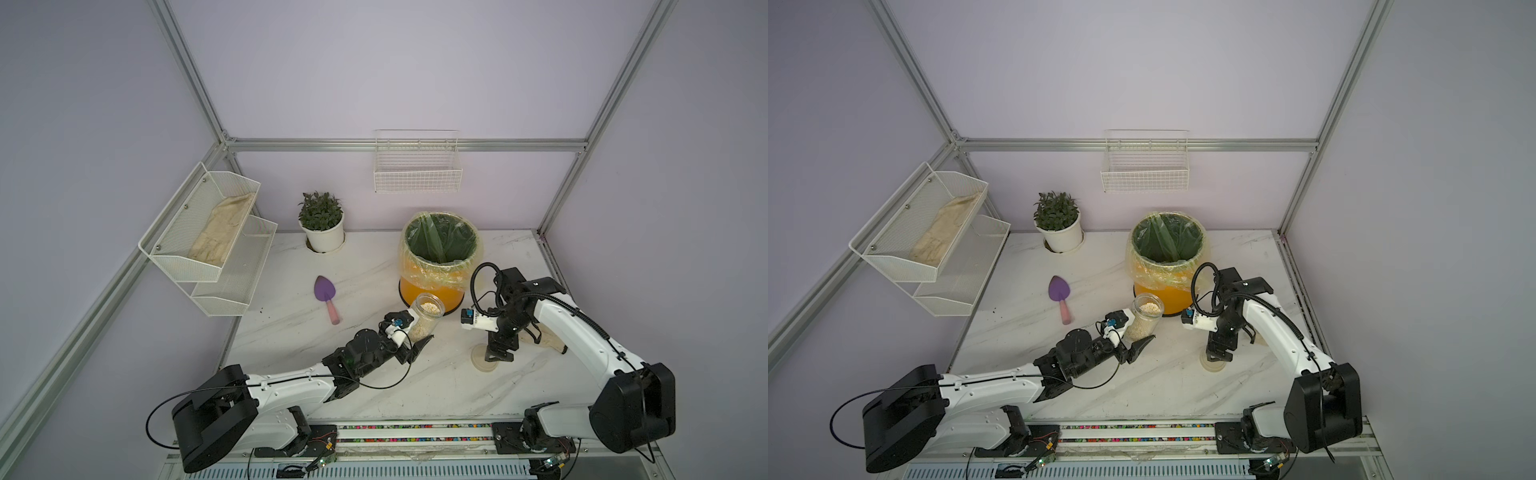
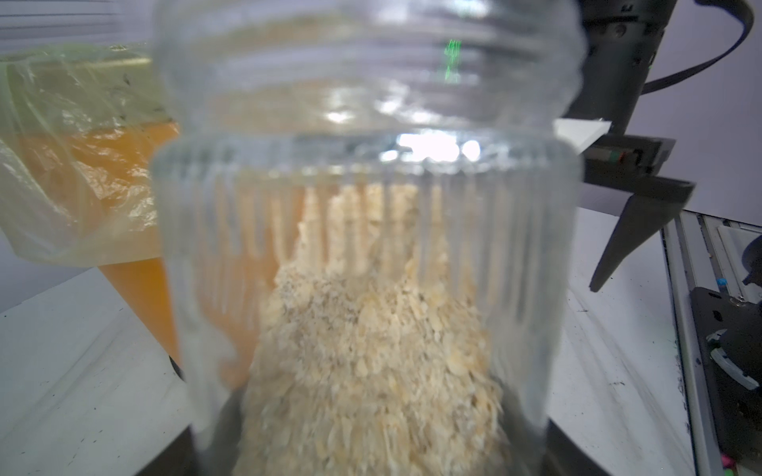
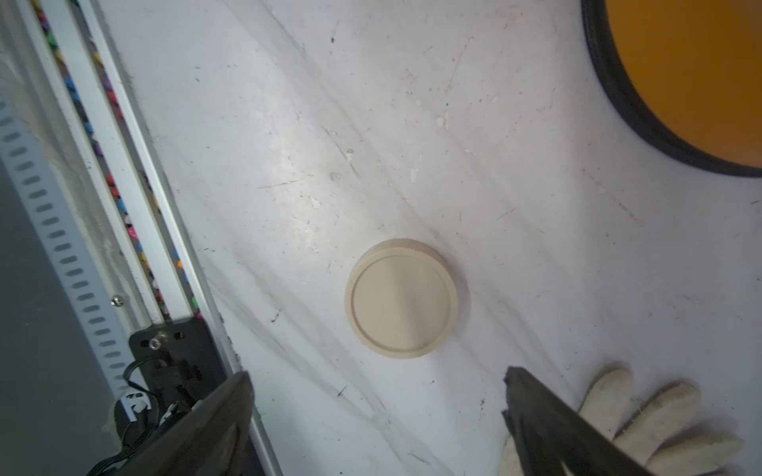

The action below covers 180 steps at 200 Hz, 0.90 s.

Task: Empty expired oatmeal from jars
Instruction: Place the lid at the center of the board, then place the jar at the center of the board.

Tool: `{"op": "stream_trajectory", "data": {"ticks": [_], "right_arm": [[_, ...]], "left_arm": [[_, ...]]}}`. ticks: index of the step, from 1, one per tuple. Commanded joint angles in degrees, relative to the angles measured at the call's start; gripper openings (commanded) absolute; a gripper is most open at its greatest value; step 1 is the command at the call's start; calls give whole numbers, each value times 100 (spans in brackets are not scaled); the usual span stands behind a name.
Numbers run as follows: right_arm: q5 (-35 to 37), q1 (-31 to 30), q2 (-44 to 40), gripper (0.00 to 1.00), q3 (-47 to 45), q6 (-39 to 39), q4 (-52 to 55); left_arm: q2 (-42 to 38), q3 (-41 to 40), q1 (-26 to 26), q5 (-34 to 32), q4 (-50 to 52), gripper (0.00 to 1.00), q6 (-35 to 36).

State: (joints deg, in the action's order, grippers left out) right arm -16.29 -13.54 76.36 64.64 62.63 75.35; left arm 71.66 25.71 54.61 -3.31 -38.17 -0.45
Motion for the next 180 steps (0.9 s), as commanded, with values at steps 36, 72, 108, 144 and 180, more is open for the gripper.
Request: {"op": "stream_trajectory", "data": {"ticks": [36, 72, 108, 144, 180], "right_arm": [[-2013, 10, 175, 91, 1575, -1060, 1483], [-2713, -1, 531, 89, 2081, -1523, 1471], [-3085, -26, 691, 88, 2405, -1731, 1454], [-3129, -100, 826, 86, 2568, -1843, 1387], [-2869, -337, 808, 84, 2377, -2168, 999]], "left_arm": [[-32, -113, 325, 47, -863, 0, -87], [68, -168, 535, -38, -928, 0, -75], [259, -138, 663, -47, -1069, 0, -89], [600, 44, 785, -64, -1198, 0, -69], [868, 293, 828, -32, -1318, 0, -19]]}}
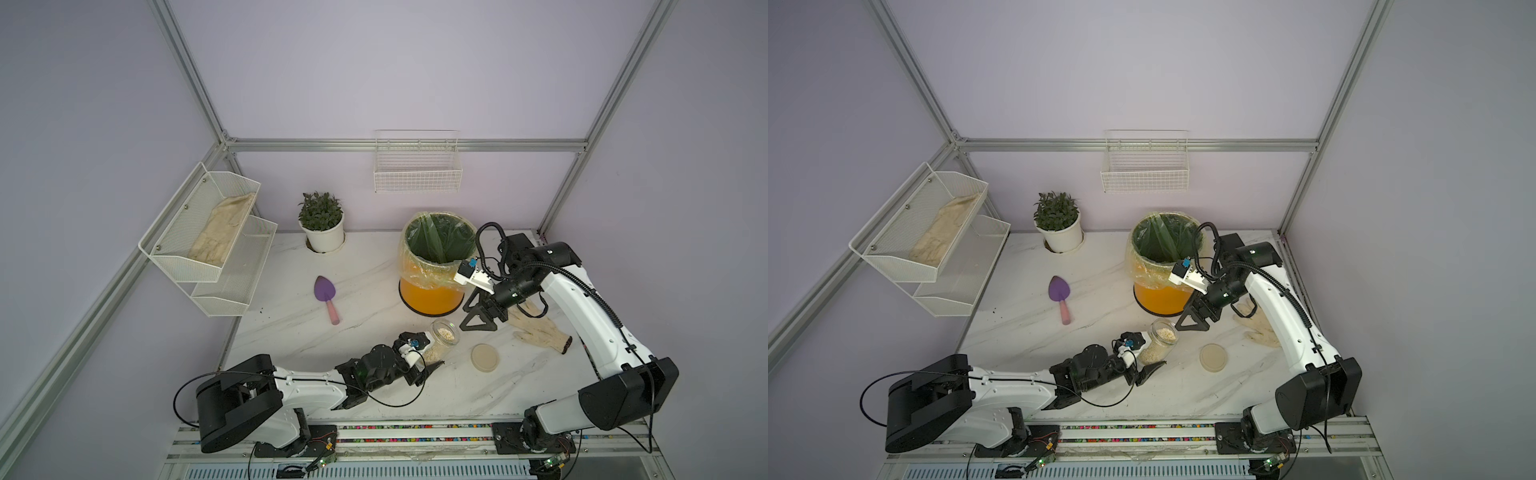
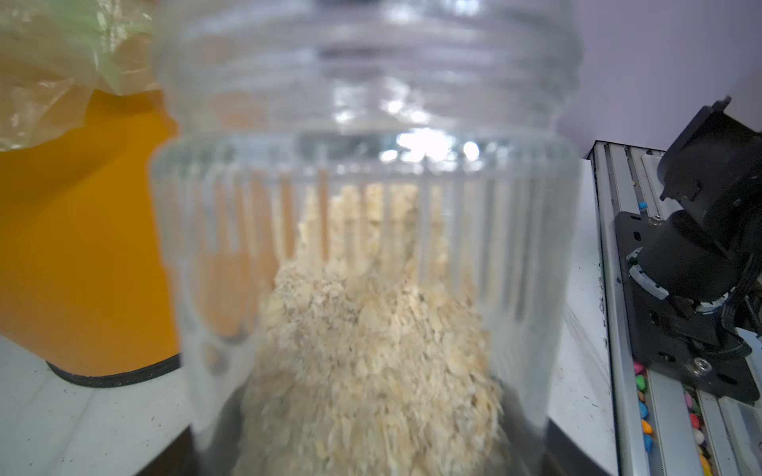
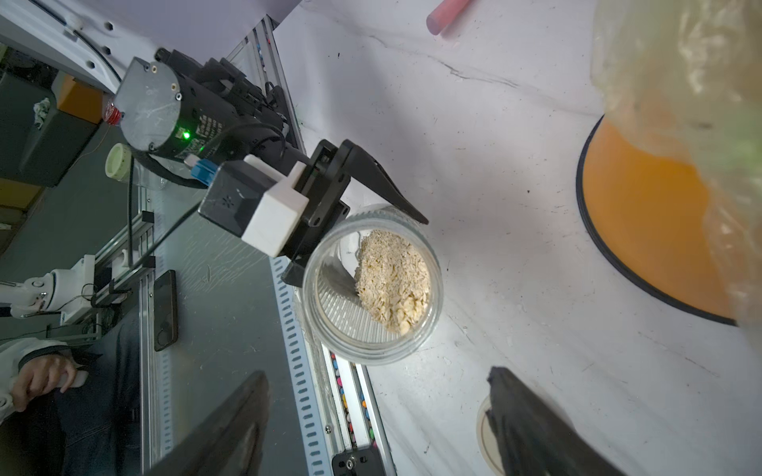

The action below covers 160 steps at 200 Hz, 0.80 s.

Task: Empty expired oatmeal from jars
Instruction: Place the jar at the center of the board.

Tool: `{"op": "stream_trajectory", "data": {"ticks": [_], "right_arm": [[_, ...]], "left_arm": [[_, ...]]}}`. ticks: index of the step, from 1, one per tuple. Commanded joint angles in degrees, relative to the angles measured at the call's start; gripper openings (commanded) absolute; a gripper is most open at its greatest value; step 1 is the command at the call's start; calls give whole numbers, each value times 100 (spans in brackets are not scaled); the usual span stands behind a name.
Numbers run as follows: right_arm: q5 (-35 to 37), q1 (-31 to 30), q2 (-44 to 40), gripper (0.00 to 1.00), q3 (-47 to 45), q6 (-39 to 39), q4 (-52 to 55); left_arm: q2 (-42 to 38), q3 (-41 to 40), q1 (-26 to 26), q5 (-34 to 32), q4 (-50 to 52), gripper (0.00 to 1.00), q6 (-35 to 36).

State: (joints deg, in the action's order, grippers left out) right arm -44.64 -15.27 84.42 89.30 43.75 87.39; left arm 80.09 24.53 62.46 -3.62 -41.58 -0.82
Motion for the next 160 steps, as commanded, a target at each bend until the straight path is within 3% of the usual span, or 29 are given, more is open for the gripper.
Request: {"op": "stream_trajectory", "data": {"ticks": [1, 46, 139, 160], "right_arm": [[-26, -171, -2, 84, -93, -292, -223], [503, -653, -66, 81, -532, -822, -914], [753, -693, 201, 83, -708, -951, -1406], [724, -760, 275, 78, -736, -909, -1366]], "left_arm": [[29, 416, 41, 0, -976, 0, 15], [247, 573, 84, 72, -998, 0, 35], [-196, 482, 106, -5, -892, 0, 62], [-246, 473, 104, -25, -847, 0, 75]]}}
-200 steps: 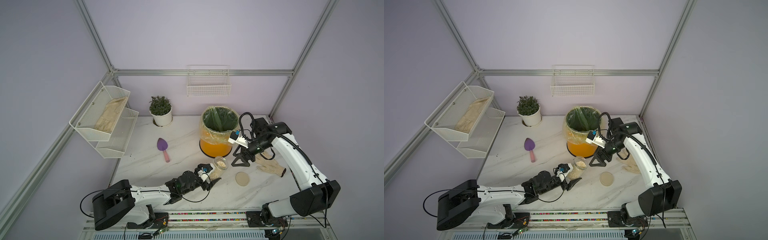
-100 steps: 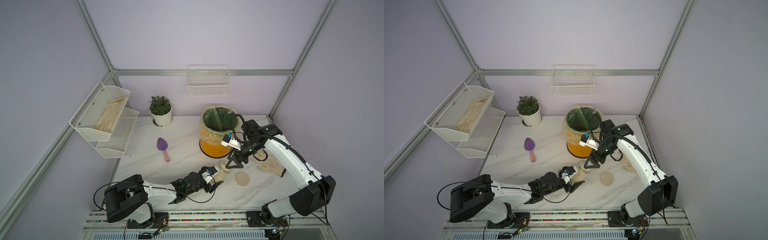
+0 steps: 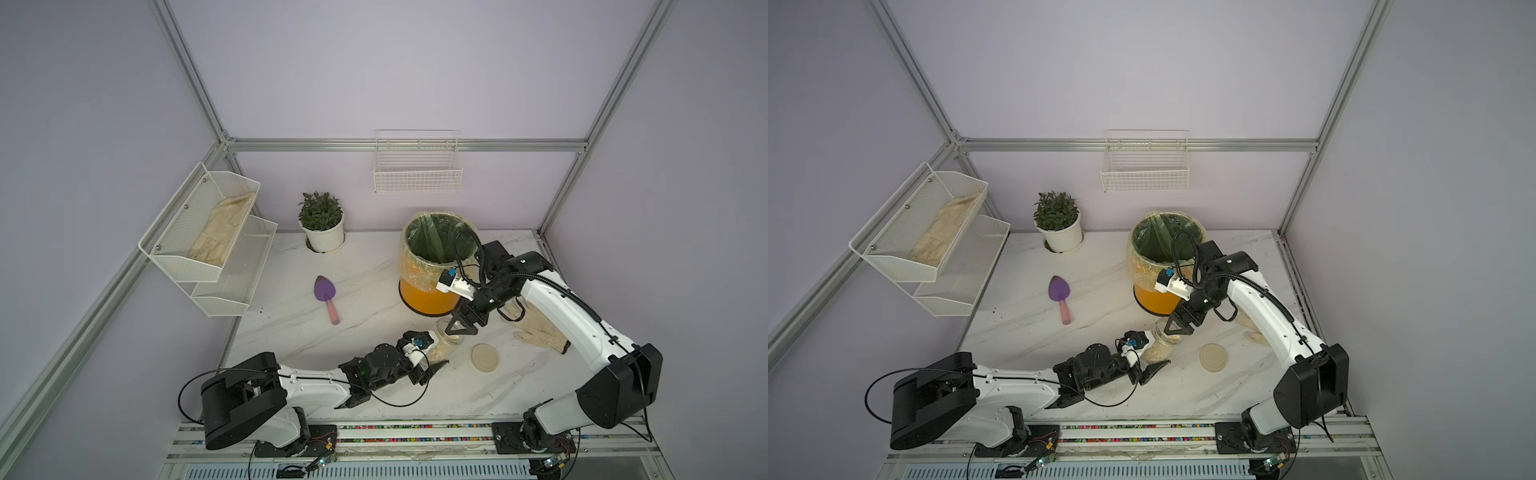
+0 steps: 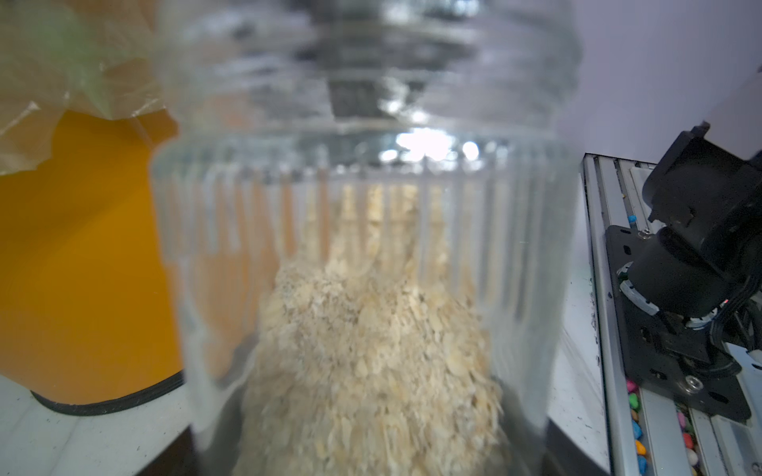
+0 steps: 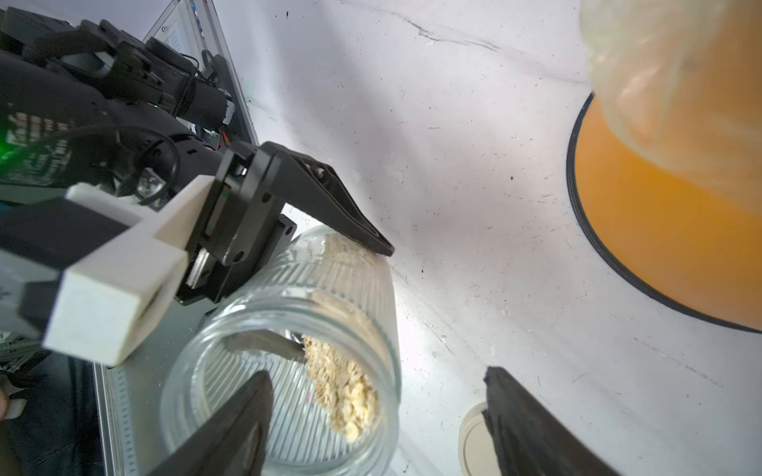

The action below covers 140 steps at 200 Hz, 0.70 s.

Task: Empty expired oatmeal from jars
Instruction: Place the jar at the center of the board.

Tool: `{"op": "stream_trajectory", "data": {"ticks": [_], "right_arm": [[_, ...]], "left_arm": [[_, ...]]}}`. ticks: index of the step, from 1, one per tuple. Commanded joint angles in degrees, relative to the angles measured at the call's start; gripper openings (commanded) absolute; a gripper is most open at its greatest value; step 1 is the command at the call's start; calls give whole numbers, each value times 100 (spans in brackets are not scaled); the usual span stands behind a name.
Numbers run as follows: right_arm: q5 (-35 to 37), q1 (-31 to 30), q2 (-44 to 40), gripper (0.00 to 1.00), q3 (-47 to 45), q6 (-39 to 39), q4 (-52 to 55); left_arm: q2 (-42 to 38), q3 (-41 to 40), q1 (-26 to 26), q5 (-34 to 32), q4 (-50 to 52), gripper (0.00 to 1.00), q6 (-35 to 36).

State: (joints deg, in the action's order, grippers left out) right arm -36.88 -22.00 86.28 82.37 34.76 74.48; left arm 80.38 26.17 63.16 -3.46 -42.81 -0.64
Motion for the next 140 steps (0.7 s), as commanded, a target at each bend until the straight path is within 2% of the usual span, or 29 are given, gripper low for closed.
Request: {"op": "stream_trajectory", "data": {"ticks": [1, 14, 32, 50, 75, 93, 140], "right_arm": [[-49, -95, 90, 77, -44, -3, -74], [-45, -143, 90, 72, -77, 34, -53], [-130, -220, 128, 57, -89, 81, 9], [-153, -302, 206, 48, -76, 138, 107], [-205, -376, 269, 28, -66, 150, 150], [-232, -407, 254, 17, -81, 145, 127], [3, -454, 147, 3, -159, -235, -93]], "left_arm": [[-276, 309, 32, -40, -723, 0, 56], [-276, 323, 36, -55, -709, 0, 73], [-238, 343, 31, -89, -698, 0, 84], [-132, 377, 20, -130, -692, 0, 121], [4, 425, 28, -229, -784, 0, 143], [379, 418, 19, -428, -948, 0, 137], [1089, 621, 21, -714, -1137, 0, 87]]}}
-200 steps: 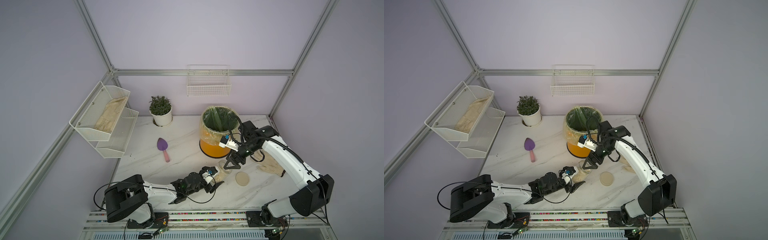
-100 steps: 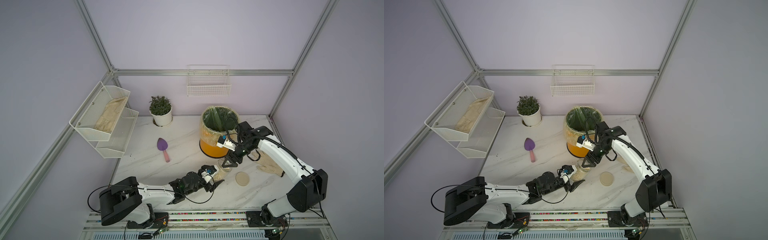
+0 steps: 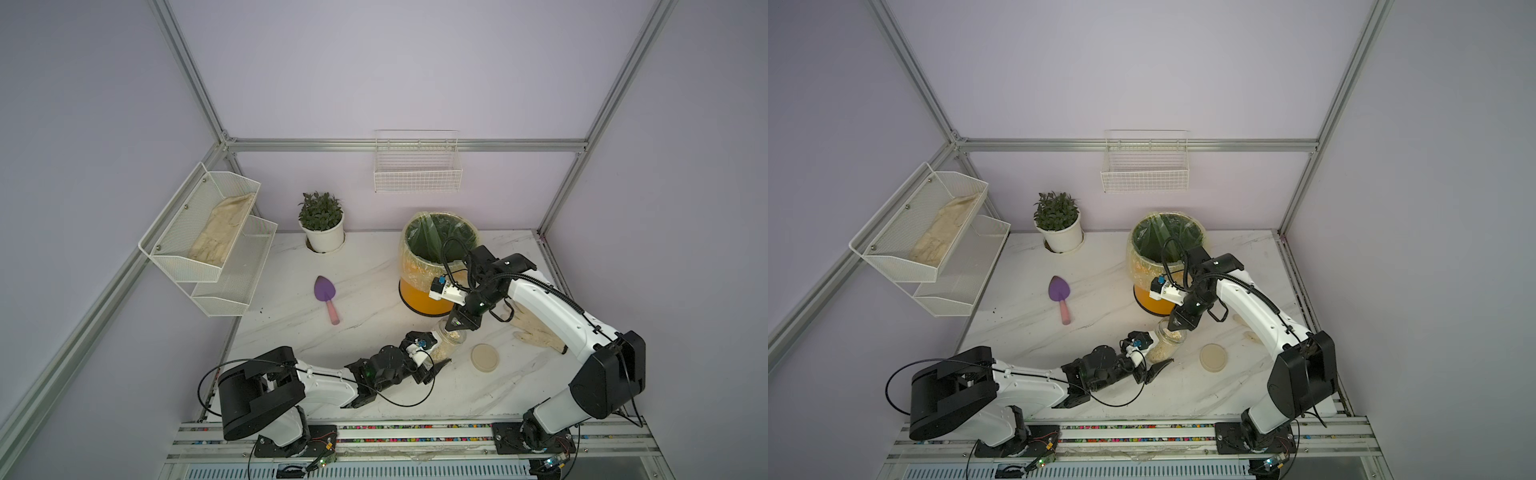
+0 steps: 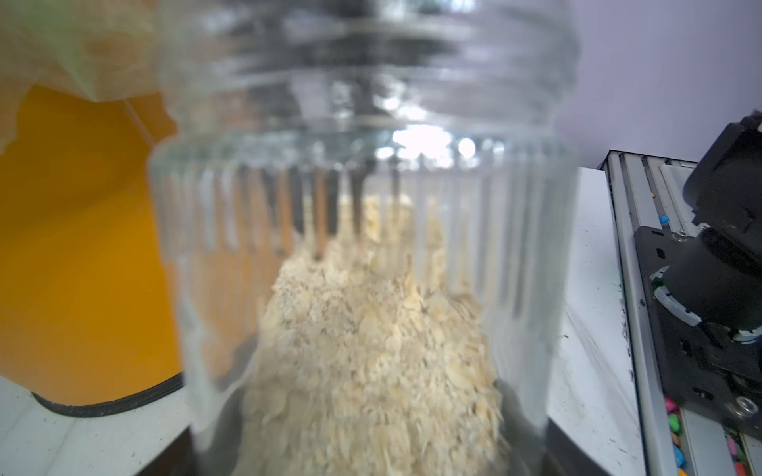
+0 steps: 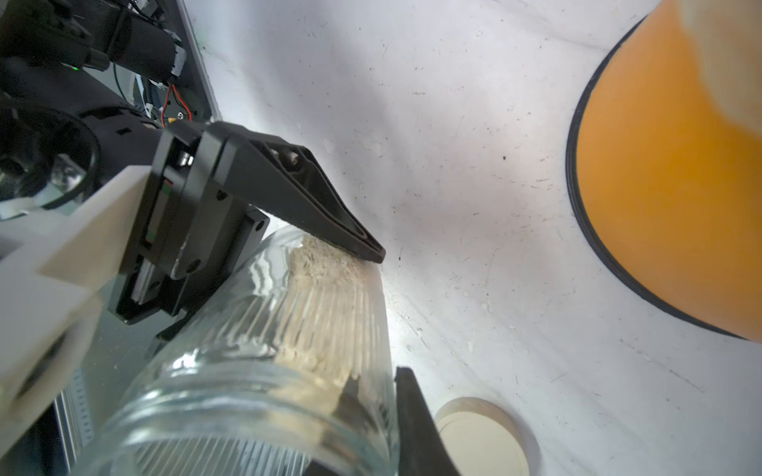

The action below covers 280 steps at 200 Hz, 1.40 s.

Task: Empty expired oatmeal from jars
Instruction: Place the jar at the center of the board.

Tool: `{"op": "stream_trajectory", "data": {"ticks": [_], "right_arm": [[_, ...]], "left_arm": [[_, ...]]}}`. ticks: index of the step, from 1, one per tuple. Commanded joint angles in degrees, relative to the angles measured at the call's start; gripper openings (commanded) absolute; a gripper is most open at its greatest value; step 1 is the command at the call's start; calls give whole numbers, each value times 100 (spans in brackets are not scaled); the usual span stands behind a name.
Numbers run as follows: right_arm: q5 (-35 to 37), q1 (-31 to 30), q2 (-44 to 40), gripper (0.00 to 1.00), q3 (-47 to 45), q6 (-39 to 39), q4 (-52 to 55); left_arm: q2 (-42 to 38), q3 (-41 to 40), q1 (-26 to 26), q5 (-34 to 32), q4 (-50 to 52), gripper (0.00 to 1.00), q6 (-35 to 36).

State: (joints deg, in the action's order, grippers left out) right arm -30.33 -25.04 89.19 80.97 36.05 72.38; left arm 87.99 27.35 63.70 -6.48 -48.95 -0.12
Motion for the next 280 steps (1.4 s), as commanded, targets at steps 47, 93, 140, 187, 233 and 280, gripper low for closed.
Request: {"op": "stream_trajectory", "data": {"ticks": [47, 93, 140, 187, 233, 280], "right_arm": [[-254, -247, -190, 2, -153, -841, -219], [280, -318, -182, 1, -358, -1258, -656], [695, -388, -71, 1, -428, -1443, -904], [1045, -397, -55, 0, -423, -1583, -1089], [598, -402, 44, 0, -470, -1470, -979], [765, -405, 152, 0, -643, -1375, -972]], "left_arm": [[1062, 743, -68, -546, -617, 34, -82], [1237, 856, -94, -666, -314, 100, -241], [1248, 894, -103, -828, 39, 100, -373], [1309, 896, -104, -872, 217, 100, -453], [1316, 797, -104, -723, 176, 100, -469], [1217, 359, -103, -884, -719, 100, -524]]}}
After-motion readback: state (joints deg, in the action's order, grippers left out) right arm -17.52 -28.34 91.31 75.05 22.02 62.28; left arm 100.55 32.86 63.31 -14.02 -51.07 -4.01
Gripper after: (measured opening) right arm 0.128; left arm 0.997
